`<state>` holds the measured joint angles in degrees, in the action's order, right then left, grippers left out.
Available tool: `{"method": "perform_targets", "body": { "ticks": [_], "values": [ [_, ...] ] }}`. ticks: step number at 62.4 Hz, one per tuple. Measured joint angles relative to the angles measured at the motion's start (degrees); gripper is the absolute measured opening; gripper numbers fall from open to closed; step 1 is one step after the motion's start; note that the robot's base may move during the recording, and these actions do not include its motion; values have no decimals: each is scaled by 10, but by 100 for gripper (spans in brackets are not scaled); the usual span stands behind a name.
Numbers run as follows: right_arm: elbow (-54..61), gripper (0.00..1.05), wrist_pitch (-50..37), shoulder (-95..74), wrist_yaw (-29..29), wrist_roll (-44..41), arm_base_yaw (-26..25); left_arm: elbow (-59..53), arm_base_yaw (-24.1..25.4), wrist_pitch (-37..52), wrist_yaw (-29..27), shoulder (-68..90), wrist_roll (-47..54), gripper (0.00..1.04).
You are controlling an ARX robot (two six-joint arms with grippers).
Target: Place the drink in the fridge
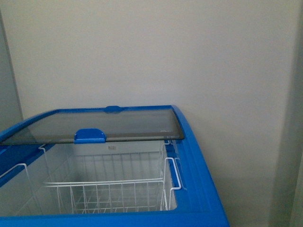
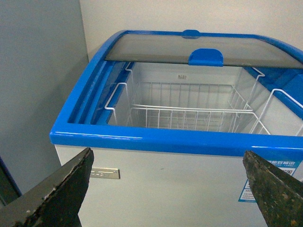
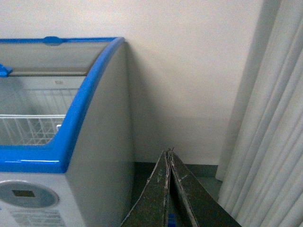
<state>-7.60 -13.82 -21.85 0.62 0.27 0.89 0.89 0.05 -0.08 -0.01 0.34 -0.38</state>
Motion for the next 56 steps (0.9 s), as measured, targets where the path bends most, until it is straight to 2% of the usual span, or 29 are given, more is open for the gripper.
{"method": "perform_targets", "body": {
  "ticks": [45, 52, 56],
  "values": [
    [67, 3, 40, 115, -5, -1, -8, 0, 0, 0, 0, 0, 0, 97],
    [67, 3, 126, 184, -6, -1, -8, 0, 0, 0, 0, 0, 1, 97],
    [67, 3, 135, 207, -7, -1, -8, 0, 0, 0, 0, 0, 1, 97]
  ]
}}
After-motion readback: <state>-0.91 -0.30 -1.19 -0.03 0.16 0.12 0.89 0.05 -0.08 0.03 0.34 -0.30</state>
